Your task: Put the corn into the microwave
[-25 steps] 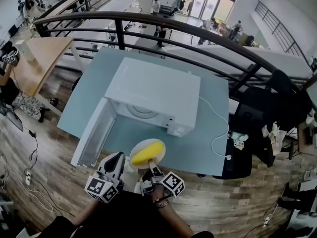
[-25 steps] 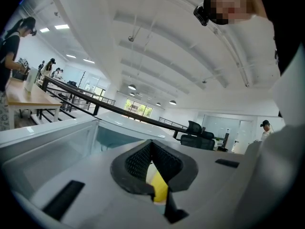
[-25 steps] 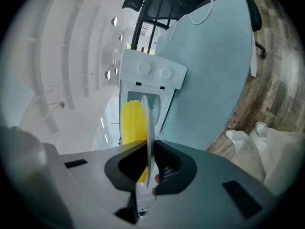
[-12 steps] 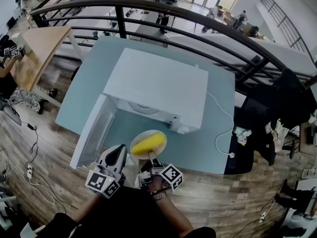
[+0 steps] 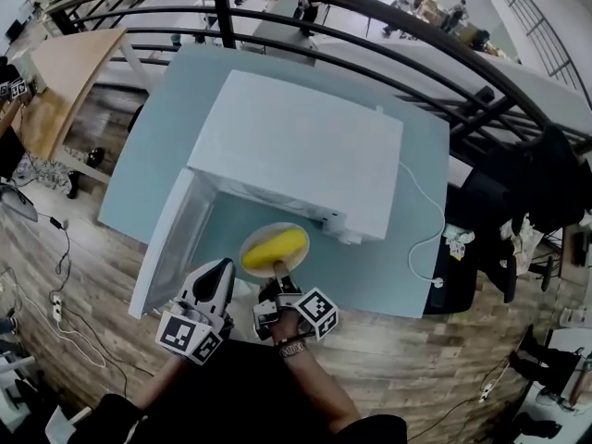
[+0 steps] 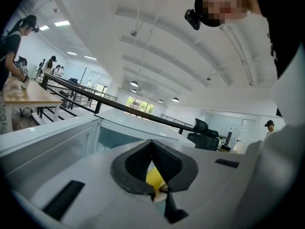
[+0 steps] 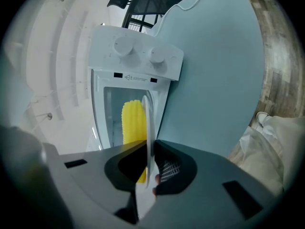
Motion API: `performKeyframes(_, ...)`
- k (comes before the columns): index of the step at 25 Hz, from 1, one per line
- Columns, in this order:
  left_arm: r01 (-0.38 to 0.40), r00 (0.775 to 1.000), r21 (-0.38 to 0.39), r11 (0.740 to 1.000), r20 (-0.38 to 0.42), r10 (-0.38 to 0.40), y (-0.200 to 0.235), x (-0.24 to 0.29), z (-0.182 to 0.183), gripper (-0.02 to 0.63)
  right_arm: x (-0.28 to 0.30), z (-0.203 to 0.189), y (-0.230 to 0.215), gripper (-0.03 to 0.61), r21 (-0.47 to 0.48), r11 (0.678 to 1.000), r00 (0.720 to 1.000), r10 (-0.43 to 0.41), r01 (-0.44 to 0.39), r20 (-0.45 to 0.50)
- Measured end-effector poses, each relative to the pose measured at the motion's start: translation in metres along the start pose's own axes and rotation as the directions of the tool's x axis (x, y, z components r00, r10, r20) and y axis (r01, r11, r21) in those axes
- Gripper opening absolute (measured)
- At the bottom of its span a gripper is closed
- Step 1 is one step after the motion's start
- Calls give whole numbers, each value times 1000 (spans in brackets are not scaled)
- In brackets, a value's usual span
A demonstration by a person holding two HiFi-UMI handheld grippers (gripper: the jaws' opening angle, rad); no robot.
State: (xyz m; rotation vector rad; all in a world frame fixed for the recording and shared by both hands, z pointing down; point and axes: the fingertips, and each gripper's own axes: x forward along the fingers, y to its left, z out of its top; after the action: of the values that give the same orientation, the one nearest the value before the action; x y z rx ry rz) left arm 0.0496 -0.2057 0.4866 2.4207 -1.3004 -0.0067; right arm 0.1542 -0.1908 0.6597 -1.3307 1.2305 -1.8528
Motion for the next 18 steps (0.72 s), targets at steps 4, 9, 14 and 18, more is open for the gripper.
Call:
performKeyframes(4, -10, 1000, -9, 1000, -10, 10, 14, 7, 1, 3, 19, 3, 1, 28, 7, 1000, 1000, -14, 14, 3)
performKeyframes(9, -9, 1000, -18, 1000, -20, 9, 24, 18, 3, 3, 39, 9, 6, 28, 11, 1000, 1000, -26, 25, 12)
performKeyframes(14, 9, 1000, -15, 1000, -30, -9, 29, 33, 7, 3, 59, 18, 8, 28, 20, 999, 999, -30, 29, 31)
performKeyframes(18, 26, 999, -6, 1000, -33, -26, 31, 45, 10, 3, 76, 24, 9, 28, 37, 999, 999, -28, 27, 46)
